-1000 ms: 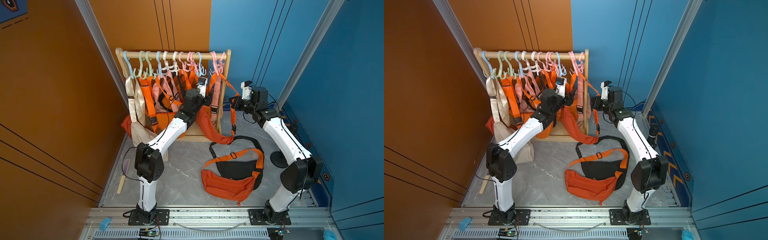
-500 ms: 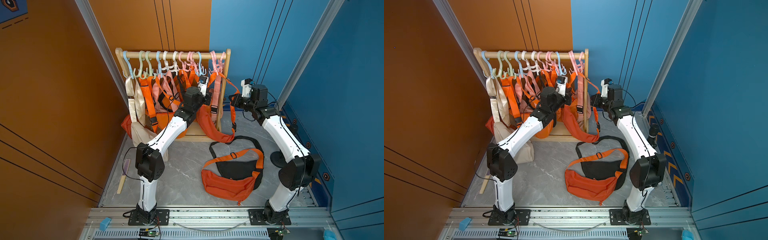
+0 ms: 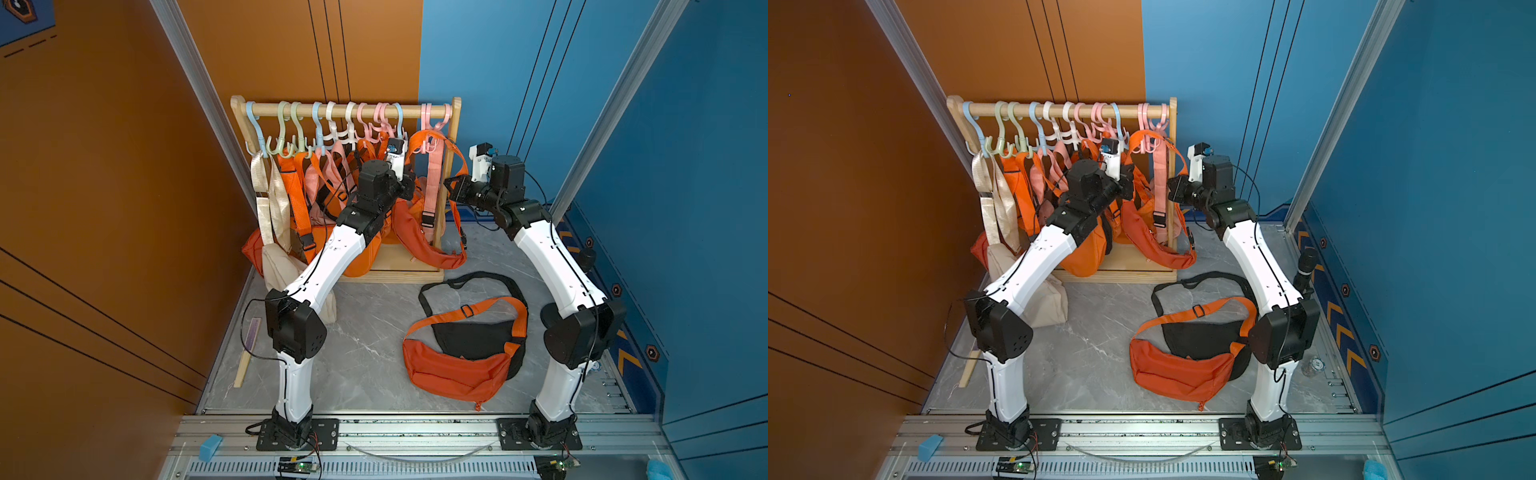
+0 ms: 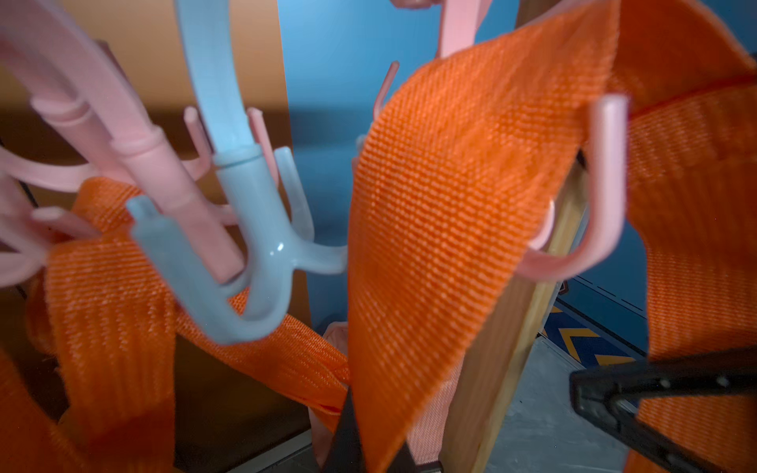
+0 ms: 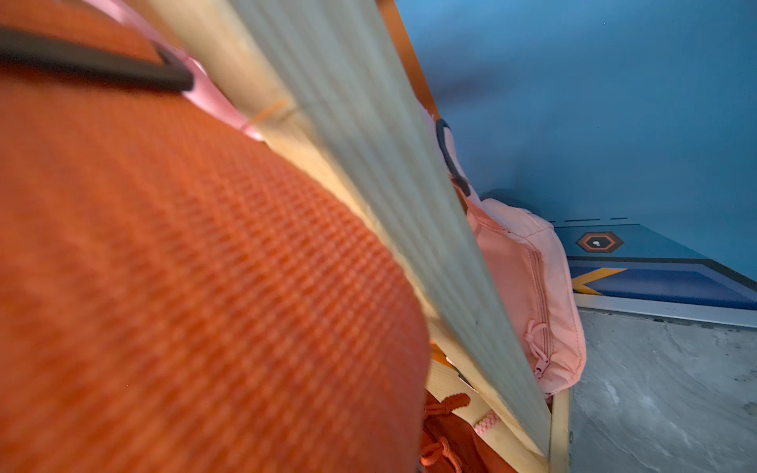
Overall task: Take the bag off the hook
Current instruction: Pick up the bag from the hook.
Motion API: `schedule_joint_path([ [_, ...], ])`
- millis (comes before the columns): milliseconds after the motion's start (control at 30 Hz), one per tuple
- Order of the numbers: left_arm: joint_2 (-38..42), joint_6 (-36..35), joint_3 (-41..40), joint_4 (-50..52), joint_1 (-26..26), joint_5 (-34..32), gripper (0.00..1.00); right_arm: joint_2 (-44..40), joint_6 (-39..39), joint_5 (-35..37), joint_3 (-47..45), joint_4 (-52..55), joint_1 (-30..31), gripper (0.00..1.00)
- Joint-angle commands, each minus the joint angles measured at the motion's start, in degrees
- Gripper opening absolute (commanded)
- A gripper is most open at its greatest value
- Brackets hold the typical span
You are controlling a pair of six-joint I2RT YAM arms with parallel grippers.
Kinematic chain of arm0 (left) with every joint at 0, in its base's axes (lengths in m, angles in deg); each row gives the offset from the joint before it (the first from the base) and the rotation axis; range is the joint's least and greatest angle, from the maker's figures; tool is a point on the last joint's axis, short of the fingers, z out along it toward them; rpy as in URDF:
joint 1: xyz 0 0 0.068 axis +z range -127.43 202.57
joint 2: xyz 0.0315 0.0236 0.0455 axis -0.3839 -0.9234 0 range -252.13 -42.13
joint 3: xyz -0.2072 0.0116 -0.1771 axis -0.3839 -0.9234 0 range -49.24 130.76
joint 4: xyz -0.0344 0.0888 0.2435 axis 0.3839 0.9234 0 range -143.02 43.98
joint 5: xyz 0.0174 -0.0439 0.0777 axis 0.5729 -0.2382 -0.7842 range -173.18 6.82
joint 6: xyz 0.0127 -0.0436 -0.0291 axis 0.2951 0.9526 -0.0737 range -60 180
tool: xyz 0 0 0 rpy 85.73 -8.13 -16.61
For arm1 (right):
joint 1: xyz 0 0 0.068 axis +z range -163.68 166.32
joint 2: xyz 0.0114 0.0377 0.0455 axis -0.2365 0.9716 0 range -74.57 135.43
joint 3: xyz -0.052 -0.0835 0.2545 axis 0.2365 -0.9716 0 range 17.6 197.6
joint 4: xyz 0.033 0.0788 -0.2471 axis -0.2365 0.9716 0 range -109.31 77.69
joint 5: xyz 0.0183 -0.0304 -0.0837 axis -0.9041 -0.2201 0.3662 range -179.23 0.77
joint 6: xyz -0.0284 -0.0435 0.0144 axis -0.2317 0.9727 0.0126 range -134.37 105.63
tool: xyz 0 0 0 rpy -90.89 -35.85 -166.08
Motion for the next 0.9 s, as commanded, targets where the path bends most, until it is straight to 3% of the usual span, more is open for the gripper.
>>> schedule_joint_path([
  [0, 4.08, 1.16, 1.52, 1.46, 0.69, 1.59, 0.0, 0.79, -0.09, -0.87, 2.83, 1.73, 0.75, 0.0],
  [500, 9.32, 1.24, -0.12, 2.88, 1.85, 1.97, 0.0, 1.37, -0.46, -0.14, 6.76, 3.75, 2.58, 0.0],
  [867, 20.53, -1.57, -13.56, 0.06, 0.47, 1.59, 0.0, -4.32, 2.44, 2.36, 4.05, 6.78, 5.19, 0.0],
])
